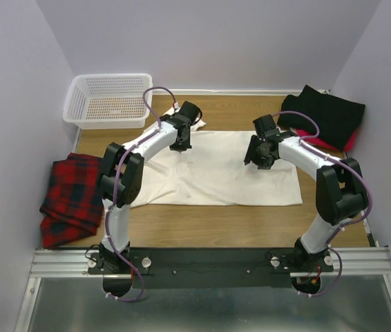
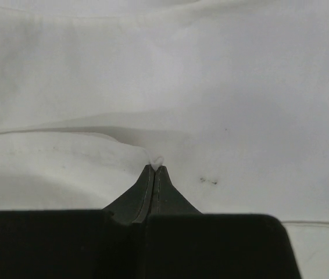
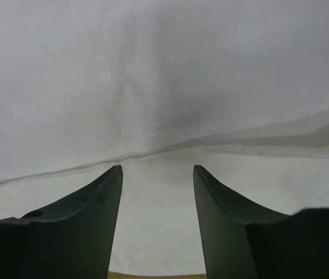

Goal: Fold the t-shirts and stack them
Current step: Fold the flattened tshirt in 1/3 of the way

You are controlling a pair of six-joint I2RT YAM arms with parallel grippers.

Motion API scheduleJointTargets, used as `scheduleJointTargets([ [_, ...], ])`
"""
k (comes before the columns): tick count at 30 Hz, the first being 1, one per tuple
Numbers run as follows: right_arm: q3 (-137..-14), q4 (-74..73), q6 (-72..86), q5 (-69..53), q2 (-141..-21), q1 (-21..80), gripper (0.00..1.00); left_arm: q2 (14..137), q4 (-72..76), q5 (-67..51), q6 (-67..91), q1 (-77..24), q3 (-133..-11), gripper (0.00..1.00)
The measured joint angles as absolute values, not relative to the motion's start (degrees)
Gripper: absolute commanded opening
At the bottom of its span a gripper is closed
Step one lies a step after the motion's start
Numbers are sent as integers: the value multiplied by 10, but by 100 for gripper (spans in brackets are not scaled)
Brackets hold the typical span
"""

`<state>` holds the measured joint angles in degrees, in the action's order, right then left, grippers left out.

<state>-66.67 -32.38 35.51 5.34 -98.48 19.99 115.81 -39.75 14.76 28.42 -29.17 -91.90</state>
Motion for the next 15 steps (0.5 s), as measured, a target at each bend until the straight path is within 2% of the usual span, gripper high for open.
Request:
scheduleJointTargets([
  [11, -667, -324, 355, 54, -985, 200, 60, 1165, -411, 159, 281, -312, -971, 0],
  [14, -667, -324, 355, 56, -985, 200, 60, 1172, -409, 159, 276, -321, -971, 7],
  [15, -667, -324, 355, 57, -985, 200, 60, 1176, -408, 159, 274, -322, -971, 13],
])
